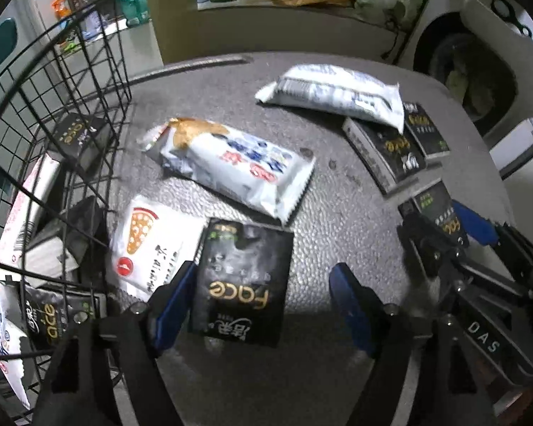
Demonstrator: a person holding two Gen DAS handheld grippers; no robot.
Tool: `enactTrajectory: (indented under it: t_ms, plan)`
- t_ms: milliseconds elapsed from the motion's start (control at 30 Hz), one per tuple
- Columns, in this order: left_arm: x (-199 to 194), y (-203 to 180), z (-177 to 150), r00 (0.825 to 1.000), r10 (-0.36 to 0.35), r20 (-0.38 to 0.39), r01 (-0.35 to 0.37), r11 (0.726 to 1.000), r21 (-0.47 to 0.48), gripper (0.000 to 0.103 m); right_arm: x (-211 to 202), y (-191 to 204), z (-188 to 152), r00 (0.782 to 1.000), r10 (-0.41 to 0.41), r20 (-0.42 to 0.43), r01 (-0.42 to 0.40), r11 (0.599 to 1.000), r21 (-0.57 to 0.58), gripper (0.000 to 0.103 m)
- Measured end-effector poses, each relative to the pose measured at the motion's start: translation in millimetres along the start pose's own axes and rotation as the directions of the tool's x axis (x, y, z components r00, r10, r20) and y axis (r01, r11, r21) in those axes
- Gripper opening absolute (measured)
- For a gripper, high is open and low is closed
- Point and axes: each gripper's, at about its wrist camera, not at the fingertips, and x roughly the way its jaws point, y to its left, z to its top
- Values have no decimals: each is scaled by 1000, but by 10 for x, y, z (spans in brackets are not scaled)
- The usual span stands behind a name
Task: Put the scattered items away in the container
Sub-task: 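Return to the pile and grasp a Face pack with each gripper, then carry both Face packs into the basket and open both grippers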
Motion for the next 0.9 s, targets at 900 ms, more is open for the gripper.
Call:
enactTrajectory:
  t_ms: [900]
  plan:
    - [-89,-311,-308,1000,-6,-10,7,999,48,52,-449,-171,-561,998,-41,-48,41,999,5,48]
